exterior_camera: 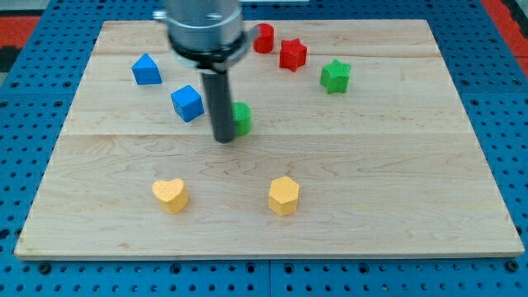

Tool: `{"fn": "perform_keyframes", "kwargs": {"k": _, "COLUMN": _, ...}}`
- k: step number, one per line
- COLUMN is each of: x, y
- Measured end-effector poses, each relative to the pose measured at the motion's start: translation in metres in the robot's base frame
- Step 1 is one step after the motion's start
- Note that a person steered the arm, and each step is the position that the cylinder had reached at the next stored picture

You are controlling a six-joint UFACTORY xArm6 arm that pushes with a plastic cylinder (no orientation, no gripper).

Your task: Place the green circle below the blue cube to form a vertical line

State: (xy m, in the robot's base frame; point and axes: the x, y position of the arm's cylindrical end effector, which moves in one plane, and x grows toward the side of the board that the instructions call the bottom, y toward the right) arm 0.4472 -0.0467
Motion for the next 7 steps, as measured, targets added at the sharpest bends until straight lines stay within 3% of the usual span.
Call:
{"fn": "perform_keyframes", "kwargs": {"k": 1, "x": 0.007, "y": 0.005}}
{"fn": "perform_keyframes", "kwargs": {"k": 3, "x": -0.052, "y": 0.046}}
{"fn": "perform_keyframes", "kwargs": {"k": 4, "x": -0.061, "y": 0.096}}
{"fn": "perform_keyframes", "kwargs": {"k": 6, "x": -0.087, "y": -0.019}}
{"fn": "perform_keyframes", "kwargs": {"k": 7, "x": -0.063, "y": -0.067}}
